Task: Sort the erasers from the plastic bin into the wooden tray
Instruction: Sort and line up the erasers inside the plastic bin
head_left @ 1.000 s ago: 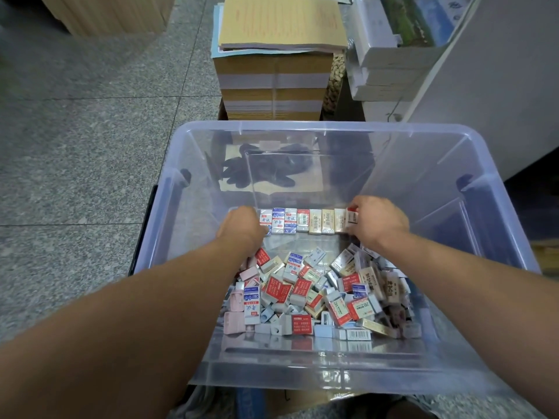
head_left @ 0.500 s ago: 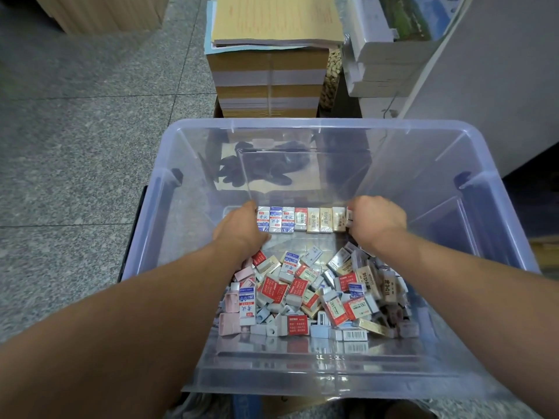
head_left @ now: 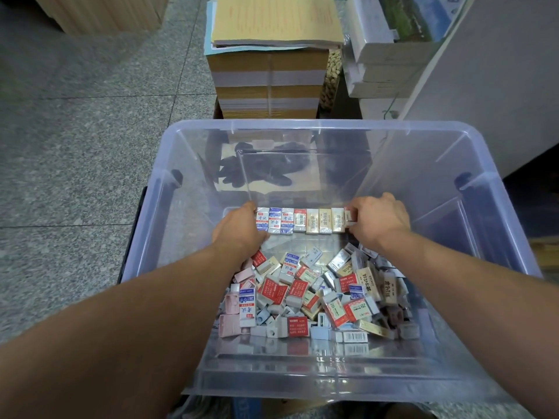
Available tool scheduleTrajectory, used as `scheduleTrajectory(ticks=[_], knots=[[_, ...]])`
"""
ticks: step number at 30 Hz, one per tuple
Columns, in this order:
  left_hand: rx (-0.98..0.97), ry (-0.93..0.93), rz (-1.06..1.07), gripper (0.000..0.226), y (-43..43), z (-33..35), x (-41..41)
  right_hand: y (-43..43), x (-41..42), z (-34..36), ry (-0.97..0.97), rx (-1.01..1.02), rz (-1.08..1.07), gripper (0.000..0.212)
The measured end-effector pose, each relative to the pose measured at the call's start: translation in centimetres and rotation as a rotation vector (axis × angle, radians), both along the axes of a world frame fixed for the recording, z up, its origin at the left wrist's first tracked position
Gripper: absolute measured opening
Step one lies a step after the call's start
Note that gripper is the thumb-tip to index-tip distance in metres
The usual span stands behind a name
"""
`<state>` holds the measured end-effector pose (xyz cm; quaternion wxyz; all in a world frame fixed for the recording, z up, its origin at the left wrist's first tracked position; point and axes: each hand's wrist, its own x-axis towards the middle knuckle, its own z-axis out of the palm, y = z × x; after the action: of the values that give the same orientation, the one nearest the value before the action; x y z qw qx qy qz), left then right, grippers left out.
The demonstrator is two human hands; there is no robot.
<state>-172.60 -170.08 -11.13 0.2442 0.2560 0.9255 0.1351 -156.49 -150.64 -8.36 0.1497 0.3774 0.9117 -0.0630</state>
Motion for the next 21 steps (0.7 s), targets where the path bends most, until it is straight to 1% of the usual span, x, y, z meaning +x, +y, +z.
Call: scheduleTrajectory(ticks=[2, 5, 7, 8, 11, 12, 14, 17, 19, 21], knots=[[-0.009, 0.008, -0.003, 0.047, 0.0, 0.1, 0.0, 0.0, -0.1, -0.1, -0.050, 0.050, 0.053, 0.019], [-0.021, 0.015, -0.010, 0.048, 0.0, 0.1, -0.1, 0.2, -0.1, 0.0, -0.060, -0.007, 0.080, 0.008], [-0.032, 0.016, -0.007, 0.047, 0.0, 0.2, -0.2, 0.3, -0.2, 0.1, -0.069, -0.034, 0.104, 0.008], [-0.038, 0.008, -0.005, 0.046, 0.1, 0.3, -0.3, 0.3, -0.3, 0.3, -0.091, -0.043, 0.116, 0.009], [-0.071, -0.040, -0.011, 0.039, 0.6, 1.3, -0.4, 0.1, -0.6, 0.8, -0.163, -0.072, 0.146, 0.025], [-0.088, -0.051, -0.031, 0.038, 0.7, 1.8, -0.3, 0.0, -0.7, 1.0, -0.168, -0.076, 0.154, 0.028], [-0.121, -0.053, -0.076, 0.035, 0.9, 2.8, -0.1, -0.2, -0.5, 1.7, -0.130, -0.117, 0.157, 0.023], [-0.196, -0.012, -0.235, 0.032, 0.5, 4.3, 0.5, -0.8, 0.0, 2.9, -0.112, -0.293, 0.210, 0.017], [-0.239, -0.067, -0.363, 0.031, -0.1, 5.0, 1.0, -1.5, 0.5, 3.6, -0.142, -0.343, 0.263, 0.021], [-0.237, -0.158, -0.442, 0.034, -0.7, 5.4, 1.4, -1.9, 1.0, 3.8, -0.154, -0.372, 0.265, 0.027]])
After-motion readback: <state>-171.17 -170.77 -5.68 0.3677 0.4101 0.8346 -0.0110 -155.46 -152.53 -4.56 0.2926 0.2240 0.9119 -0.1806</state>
